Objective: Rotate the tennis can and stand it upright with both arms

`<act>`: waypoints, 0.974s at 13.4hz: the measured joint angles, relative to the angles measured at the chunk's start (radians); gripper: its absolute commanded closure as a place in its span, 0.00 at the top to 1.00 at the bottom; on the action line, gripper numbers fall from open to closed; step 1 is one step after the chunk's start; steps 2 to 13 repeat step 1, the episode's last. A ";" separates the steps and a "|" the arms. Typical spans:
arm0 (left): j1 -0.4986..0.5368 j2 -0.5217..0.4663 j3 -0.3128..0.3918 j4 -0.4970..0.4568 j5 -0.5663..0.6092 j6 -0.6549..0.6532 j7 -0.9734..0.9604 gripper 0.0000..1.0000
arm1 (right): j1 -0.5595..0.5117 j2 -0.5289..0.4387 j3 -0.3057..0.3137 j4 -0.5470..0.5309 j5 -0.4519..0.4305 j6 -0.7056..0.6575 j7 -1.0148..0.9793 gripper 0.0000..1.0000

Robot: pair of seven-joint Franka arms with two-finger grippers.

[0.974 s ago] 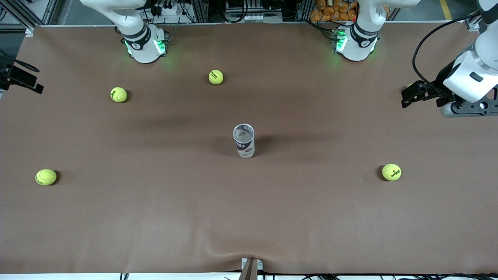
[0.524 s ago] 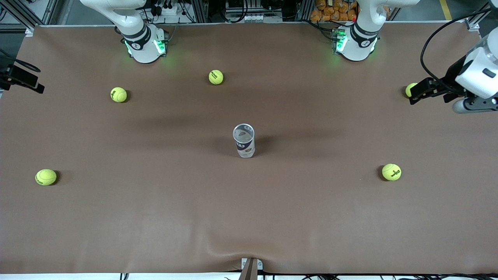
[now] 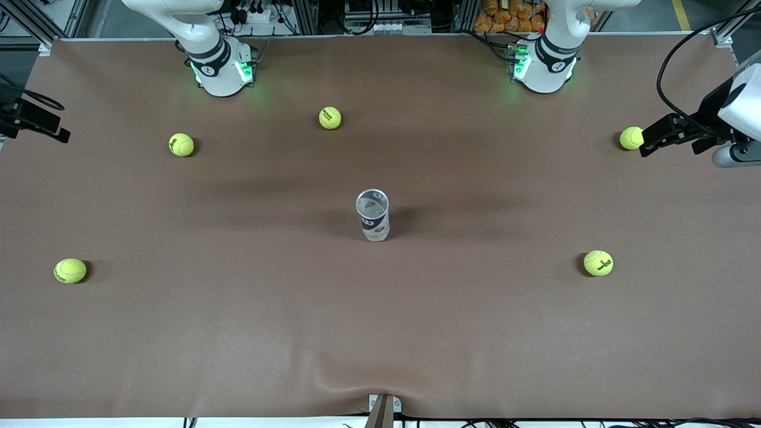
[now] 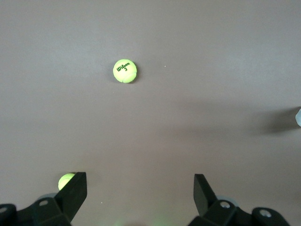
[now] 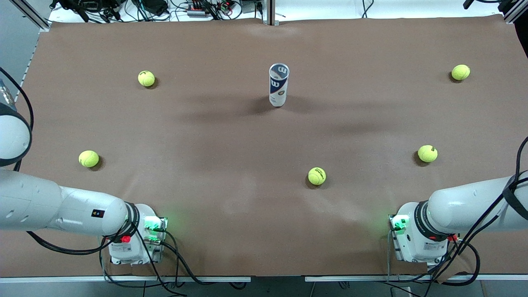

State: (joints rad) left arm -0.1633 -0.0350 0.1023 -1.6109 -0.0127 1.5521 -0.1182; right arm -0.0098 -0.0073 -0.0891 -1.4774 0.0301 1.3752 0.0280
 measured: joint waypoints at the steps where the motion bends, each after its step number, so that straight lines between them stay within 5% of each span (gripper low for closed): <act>1: 0.000 0.000 0.000 0.001 0.000 0.001 0.000 1.00 | 0.000 0.000 0.000 0.000 0.000 0.000 0.000 1.00; 13: 0.000 0.000 0.000 0.001 0.000 0.001 0.000 1.00 | 0.000 0.000 0.000 0.000 0.000 0.000 0.000 1.00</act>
